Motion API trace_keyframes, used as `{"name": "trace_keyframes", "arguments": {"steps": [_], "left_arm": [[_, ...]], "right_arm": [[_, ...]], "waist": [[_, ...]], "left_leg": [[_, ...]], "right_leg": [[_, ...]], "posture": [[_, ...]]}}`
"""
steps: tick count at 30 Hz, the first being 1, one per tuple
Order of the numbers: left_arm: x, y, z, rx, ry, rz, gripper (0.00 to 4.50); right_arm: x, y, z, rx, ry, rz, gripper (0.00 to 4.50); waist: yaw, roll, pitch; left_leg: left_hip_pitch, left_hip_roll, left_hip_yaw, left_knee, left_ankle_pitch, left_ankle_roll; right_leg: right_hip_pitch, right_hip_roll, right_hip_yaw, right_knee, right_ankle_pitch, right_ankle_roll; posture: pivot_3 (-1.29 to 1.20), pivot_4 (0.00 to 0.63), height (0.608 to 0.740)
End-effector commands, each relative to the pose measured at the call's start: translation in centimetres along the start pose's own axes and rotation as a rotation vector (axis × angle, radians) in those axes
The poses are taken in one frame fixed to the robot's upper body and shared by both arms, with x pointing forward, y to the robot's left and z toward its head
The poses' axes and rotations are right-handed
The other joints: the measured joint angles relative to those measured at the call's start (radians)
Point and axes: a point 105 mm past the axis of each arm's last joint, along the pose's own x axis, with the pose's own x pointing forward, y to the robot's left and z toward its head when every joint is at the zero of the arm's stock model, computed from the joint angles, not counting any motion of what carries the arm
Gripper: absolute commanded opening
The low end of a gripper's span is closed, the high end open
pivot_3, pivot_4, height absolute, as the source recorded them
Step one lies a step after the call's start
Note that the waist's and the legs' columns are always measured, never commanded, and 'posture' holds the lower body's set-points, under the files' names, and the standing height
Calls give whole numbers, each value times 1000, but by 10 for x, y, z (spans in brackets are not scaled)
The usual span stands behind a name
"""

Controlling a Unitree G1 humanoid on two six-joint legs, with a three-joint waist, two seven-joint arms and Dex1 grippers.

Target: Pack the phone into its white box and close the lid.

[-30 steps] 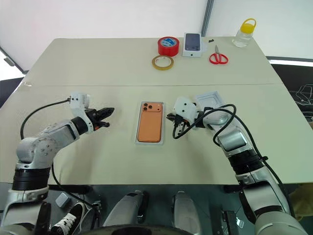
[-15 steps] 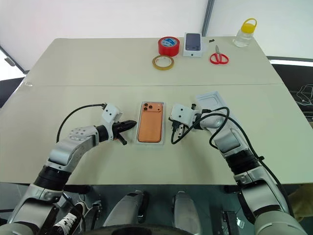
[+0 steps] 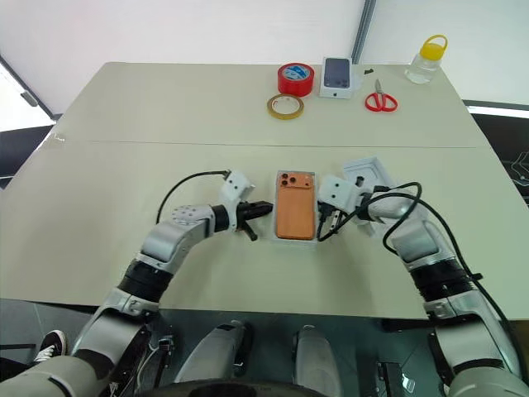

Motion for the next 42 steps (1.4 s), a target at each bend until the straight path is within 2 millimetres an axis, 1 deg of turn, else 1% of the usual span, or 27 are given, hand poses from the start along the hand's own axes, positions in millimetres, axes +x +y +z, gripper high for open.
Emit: {"name": "trace_keyframes", "arguments": {"steps": [1, 4, 7, 11, 16, 20, 25, 27, 29, 33, 35, 36, 38, 40, 42], "left_arm": [[28, -37, 16, 46, -33, -154, 30], [34, -40, 22, 50, -50, -177, 30], [32, -24, 21, 43, -50, -122, 30], [26, -20, 18, 50, -46, -116, 30], [22, -19, 17, 35, -61, -106, 30], [17, -15, 13, 44, -54, -75, 30], [5, 2, 15, 44, -70, -5, 30], [0, 12, 18, 45, -81, 37, 30], [-2, 17, 21, 51, -93, 61, 30], [-7, 18, 27, 68, -119, 71, 30], [-11, 18, 30, 85, -131, 72, 30], [-15, 19, 32, 84, -144, 79, 30], [-25, 22, 37, 72, -174, 82, 30], [-34, 26, 42, 72, -201, 83, 554], [-42, 29, 46, 93, -215, 93, 1312]], "right_arm": [[-5, 4, 15, -42, -55, 8, 0], [-11, 5, 7, -20, -30, 3, 0], [-14, 10, 8, -20, -33, 7, 0], [-16, 13, 5, -15, -22, 7, 0], [-16, 8, 7, -19, -23, -14, 0], [-17, 4, 3, -41, -3, -19, 0], [-26, -4, 0, -57, 18, -32, 0], [-30, -7, 0, -68, 25, -34, 0], [-33, -8, 1, -83, 27, -33, 0], [-37, -17, 6, -120, 18, -77, 0], [-40, -22, 11, -84, -18, -97, 0], [-42, -27, 16, -73, -40, -121, 0], [-44, -42, 19, -57, -49, -217, 0], [-46, -47, 21, 50, -78, -216, 0], [-48, -48, 24, 182, -114, -188, 537]], "waist": [[-1, 0, 0], [-5, 0, 0], [-8, 0, 0], [-10, 0, 0], [-12, 0, 0], [-12, 0, 0], [-13, 0, 0], [-14, 0, 0], [-14, 0, 0], [-12, 0, 0], [-12, 0, 0], [-12, 0, 0], [-14, 0, 1], [-17, 0, 1], [-16, 0, 1]], "left_leg": [[0, 0, 0, 0, 0, 0], [0, 0, 0, 1, 0, 0], [0, 0, 0, 1, 0, 0], [0, 0, 0, 1, 0, 0], [0, 1, 0, 1, 0, 0], [0, 1, 0, 1, 0, 0], [0, 1, 0, 1, 0, 0], [0, 1, 0, 1, 0, 0], [0, 1, 0, 1, 0, 0], [0, 1, 0, 1, 0, 0], [0, 1, 0, 1, 0, 0], [0, 1, 0, 1, 0, 0], [0, 1, 0, 1, 0, 0], [0, 2, 0, 1, 0, 0], [0, 2, 0, 0, 0, 0]], "right_leg": [[0, 0, 0, 0, 0, 0], [1, 0, -1, 0, 0, 0], [0, 0, -1, 0, 0, 1], [0, 0, 0, 1, 0, 1], [0, 1, 0, 1, 0, 1], [0, 1, 0, 1, 0, 1], [-1, 1, 0, 1, 0, 1], [-1, 1, 0, 1, 0, 1], [-1, 1, 0, 2, 0, 1], [-1, 1, 0, 2, 0, 1], [-1, 1, 1, 2, 0, 1], [-1, 1, 1, 2, 0, 1], [-1, 1, 1, 2, 0, 1], [-1, 2, 1, 2, 0, 0], [-1, 2, 1, 2, 0, 0]], "posture": [[0, 150, 740], [0, 150, 740], [0, 150, 740], [0, 150, 740], [0, 150, 740], [0, 150, 740], [0, 150, 740], [0, 150, 740], [0, 150, 740], [0, 150, 740], [0, 150, 740], [0, 150, 740], [0, 150, 740], [0, 150, 740], [0, 150, 740]]}}
